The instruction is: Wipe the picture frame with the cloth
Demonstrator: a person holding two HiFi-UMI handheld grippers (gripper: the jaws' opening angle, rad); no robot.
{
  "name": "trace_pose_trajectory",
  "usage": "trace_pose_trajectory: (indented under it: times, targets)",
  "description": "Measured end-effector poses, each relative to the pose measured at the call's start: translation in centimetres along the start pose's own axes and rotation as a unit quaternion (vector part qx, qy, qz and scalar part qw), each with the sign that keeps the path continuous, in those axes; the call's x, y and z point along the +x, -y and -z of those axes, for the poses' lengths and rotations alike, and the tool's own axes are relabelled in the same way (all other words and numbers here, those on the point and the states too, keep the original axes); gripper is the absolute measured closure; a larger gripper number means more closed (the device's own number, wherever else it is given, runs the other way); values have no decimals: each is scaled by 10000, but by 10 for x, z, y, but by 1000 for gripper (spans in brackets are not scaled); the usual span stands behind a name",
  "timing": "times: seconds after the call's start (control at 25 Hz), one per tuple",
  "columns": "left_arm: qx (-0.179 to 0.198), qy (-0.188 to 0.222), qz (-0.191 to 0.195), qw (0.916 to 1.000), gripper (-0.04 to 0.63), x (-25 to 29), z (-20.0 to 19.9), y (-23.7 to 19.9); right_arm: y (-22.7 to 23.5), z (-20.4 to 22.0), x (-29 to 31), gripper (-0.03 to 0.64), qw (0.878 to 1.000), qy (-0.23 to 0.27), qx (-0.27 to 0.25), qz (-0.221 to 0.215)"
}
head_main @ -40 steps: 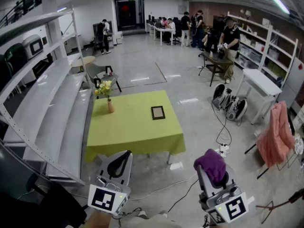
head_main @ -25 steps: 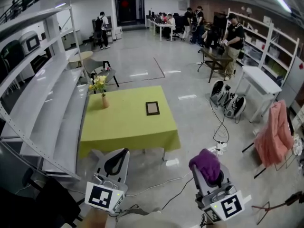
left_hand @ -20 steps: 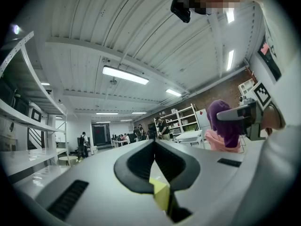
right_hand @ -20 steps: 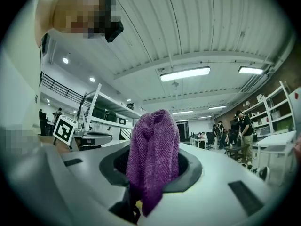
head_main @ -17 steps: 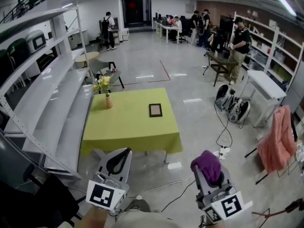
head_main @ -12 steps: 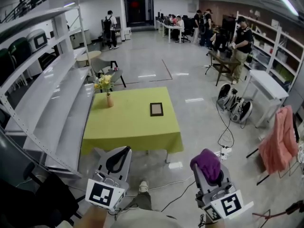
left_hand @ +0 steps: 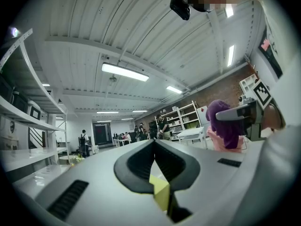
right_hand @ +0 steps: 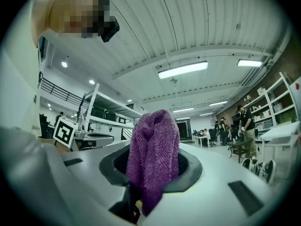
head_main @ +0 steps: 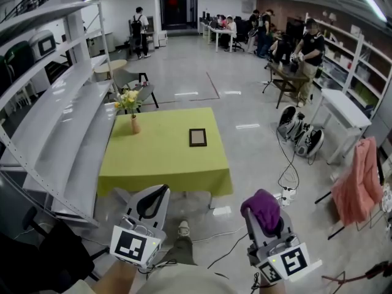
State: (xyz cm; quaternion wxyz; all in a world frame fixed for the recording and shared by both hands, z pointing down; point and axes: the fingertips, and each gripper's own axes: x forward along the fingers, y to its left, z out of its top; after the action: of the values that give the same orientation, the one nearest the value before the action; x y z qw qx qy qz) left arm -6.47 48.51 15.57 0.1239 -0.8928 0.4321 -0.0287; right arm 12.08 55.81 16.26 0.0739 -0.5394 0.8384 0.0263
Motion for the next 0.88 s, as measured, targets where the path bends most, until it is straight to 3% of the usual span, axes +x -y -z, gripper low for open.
trace_pose_trajectory:
  times: [0.44, 0.88]
  targets:
    - [-191, -83, 221, 9995, 588, 57, 25, -25, 28, 30, 57, 494, 9992, -387, -43, 1]
    - [-318, -243, 404, 9984, 588, 156, 46, -103, 65, 48, 172, 492, 9959, -903, -1, -12]
